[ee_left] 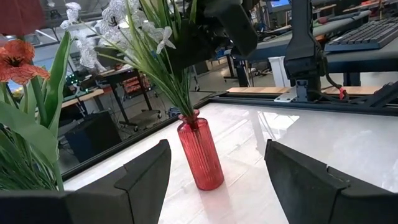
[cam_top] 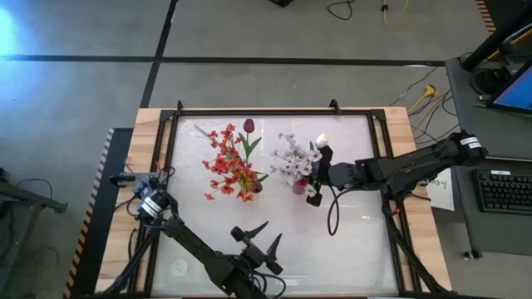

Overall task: Sort flowers into vase by color
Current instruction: Put the white flowers into the red flower vase

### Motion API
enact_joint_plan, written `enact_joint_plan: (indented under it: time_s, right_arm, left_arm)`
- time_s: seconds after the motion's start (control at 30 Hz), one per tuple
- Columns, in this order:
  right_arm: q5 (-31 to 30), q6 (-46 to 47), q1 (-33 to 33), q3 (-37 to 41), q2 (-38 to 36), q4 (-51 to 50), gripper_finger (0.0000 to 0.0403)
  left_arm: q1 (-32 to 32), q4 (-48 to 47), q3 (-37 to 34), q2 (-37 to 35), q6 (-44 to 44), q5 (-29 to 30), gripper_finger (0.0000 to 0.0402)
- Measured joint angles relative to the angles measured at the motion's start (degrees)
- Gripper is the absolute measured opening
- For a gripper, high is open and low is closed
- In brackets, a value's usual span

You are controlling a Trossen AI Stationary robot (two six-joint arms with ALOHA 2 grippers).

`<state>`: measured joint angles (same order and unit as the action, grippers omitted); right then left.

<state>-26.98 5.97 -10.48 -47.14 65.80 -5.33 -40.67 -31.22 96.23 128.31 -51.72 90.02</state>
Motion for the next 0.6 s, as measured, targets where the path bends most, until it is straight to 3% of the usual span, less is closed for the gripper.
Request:
enact_joint_plan:
  time_s: [0.6]
  right_arm:
    - [0.0, -3.2, 0.0, 1.9, 0.0, 0.5, 0.0029]
  left_arm:
    - [0.0, -0.2, -0.4, 0.0, 0.0, 0.0, 0.0245]
